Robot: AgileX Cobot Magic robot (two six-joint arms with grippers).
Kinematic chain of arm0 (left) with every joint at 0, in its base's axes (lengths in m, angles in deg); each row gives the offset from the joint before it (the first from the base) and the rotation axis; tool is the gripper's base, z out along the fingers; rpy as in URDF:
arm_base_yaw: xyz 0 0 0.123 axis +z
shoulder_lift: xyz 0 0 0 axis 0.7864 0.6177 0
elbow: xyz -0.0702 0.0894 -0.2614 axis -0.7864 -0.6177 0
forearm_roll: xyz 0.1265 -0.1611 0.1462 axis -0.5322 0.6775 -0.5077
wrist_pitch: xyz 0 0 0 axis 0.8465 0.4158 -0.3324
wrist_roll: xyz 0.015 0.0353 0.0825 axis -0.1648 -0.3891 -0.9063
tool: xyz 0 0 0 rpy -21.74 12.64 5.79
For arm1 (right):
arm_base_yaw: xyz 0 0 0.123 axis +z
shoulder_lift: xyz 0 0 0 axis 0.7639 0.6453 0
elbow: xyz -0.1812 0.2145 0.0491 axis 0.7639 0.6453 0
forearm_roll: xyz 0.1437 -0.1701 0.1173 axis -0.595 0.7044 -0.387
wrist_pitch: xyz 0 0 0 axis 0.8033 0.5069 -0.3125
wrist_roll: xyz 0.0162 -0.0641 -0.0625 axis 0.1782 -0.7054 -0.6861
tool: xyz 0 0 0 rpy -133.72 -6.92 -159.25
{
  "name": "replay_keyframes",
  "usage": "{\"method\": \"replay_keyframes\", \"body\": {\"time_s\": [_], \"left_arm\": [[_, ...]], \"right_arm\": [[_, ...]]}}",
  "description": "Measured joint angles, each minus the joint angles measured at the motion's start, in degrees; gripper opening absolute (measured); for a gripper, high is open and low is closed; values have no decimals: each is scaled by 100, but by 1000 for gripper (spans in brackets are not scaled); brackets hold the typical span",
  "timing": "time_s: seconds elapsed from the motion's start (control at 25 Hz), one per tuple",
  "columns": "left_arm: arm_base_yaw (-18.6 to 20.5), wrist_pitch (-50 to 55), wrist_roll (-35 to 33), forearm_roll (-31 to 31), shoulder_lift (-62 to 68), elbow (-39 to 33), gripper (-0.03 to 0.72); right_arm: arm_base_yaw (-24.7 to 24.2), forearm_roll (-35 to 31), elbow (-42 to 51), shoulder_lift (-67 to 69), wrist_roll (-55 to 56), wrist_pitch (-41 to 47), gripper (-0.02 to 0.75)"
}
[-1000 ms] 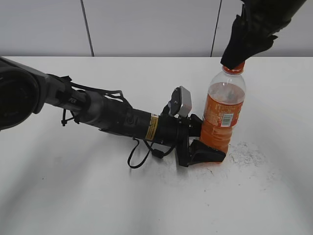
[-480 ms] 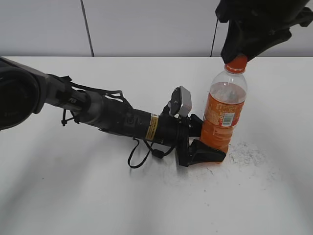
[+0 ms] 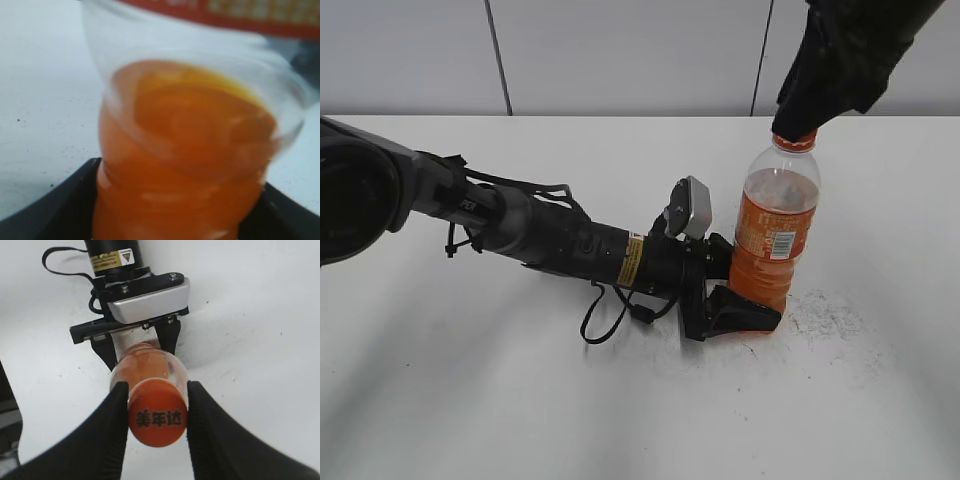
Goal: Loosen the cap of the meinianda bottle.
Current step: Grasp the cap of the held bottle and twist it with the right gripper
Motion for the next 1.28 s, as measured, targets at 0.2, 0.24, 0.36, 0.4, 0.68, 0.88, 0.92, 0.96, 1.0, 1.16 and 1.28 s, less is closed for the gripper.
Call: {"method": "replay_keyframes", "body": {"time_s": [0.2,0.24,0.36,0.4,0.68,0.88,0.92,0.96,1.0,1.16,1.28], "left_arm": [[0,-6,0,-8,0,0,564],[0,-14,0,-13,0,0,564],[5,-14,0,-24,0,0,564],[5,-14,0,-24,0,0,564],[5,-19,0,-35,0,0,564],[5,-25,0,-30,0,0,564],[5,-25,0,-35,0,0,564],[5,-20,0,-35,0,0,564],[5,-20,0,-35,0,0,564],[5,-14,11,-41,0,0,564],[5,-14,16,-47,-4,0,564]], "right_arm": [[0,63,7,5,707,-6,409],[0,90,7,4,1156,-6,477],[0,167,7,4,2878,-6,614],[0,194,7,4,3660,-6,622],[0,181,7,4,5418,-6,302],[0,154,7,4,4369,-6,262],[0,139,7,4,3685,-6,262],[0,139,7,4,2877,-6,262],[0,139,7,4,2085,-6,262],[9,139,1,-5,589,0,262],[9,225,1,2,757,0,368]]}}
